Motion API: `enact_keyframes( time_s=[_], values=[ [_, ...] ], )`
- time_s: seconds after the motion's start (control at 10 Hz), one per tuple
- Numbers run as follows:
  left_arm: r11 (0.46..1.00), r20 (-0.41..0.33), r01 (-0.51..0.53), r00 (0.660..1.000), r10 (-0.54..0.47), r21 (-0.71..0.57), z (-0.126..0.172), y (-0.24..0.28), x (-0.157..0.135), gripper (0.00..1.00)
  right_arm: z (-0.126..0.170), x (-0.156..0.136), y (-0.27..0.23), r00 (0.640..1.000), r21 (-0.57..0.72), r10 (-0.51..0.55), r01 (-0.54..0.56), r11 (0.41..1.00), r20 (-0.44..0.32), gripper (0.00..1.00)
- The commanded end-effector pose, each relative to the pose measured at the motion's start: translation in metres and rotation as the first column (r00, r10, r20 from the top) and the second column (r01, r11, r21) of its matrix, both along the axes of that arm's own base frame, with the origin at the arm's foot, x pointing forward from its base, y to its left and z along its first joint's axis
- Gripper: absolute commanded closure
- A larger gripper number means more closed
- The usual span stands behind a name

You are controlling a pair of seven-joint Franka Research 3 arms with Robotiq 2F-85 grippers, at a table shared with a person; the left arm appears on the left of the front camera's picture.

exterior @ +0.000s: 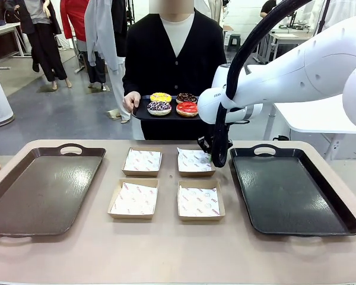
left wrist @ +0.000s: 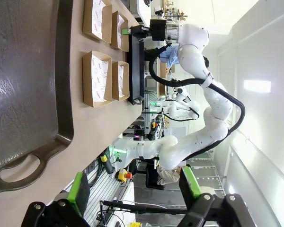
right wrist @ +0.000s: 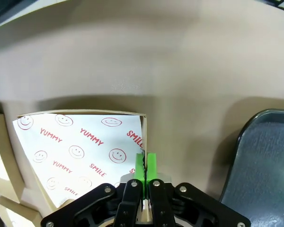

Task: Individually package the donuts and arrange them on the tray.
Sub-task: Pick up one Paper togo box.

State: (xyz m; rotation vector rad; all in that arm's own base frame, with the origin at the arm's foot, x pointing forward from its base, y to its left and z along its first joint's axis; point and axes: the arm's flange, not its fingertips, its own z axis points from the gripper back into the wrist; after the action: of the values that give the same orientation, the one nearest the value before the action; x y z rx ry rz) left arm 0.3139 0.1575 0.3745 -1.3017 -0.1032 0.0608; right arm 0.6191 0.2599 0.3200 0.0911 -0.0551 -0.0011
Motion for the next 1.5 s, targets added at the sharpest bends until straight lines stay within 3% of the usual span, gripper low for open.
enact_keyframes(
  time_s=[0.0, 0.2, 0.4, 1.0, 1.4],
  values=[
    [1.0, 0.004, -0.003, 1.0, 0.003, -0.006, 0.001, 0.001, -0.001, 0.0, 0.007, -0.001, -0.003, 0.996, 0.009, -0.082, 0.082, 0.997, -0.036, 1.0],
    [1.0, 0.004, -0.003, 1.0, 0.003, -0.006, 0.001, 0.001, -0.001, 0.0, 0.029, -0.007, -0.007, 0.989, 0.013, -0.118, 0.12, 0.993, -0.093, 1.0],
    [1.0, 0.004, -0.003, 1.0, 0.003, -0.006, 0.001, 0.001, -0.001, 0.0, 0.056, -0.014, -0.01, 0.99, -0.005, -0.097, 0.097, 0.995, -0.1, 1.0],
    [1.0, 0.004, -0.003, 1.0, 0.003, -0.006, 0.001, 0.001, -0.001, 0.0, 0.139, -0.013, -0.007, 0.998, -0.05, -0.029, 0.026, 0.998, -0.055, 1.0],
    [1.0, 0.004, -0.003, 1.0, 0.003, -0.006, 0.001, 0.001, -0.001, 0.0, 0.149, -0.006, -0.004, 0.997, -0.07, 0.038, -0.043, 0.997, -0.068, 1.0]
  ],
)
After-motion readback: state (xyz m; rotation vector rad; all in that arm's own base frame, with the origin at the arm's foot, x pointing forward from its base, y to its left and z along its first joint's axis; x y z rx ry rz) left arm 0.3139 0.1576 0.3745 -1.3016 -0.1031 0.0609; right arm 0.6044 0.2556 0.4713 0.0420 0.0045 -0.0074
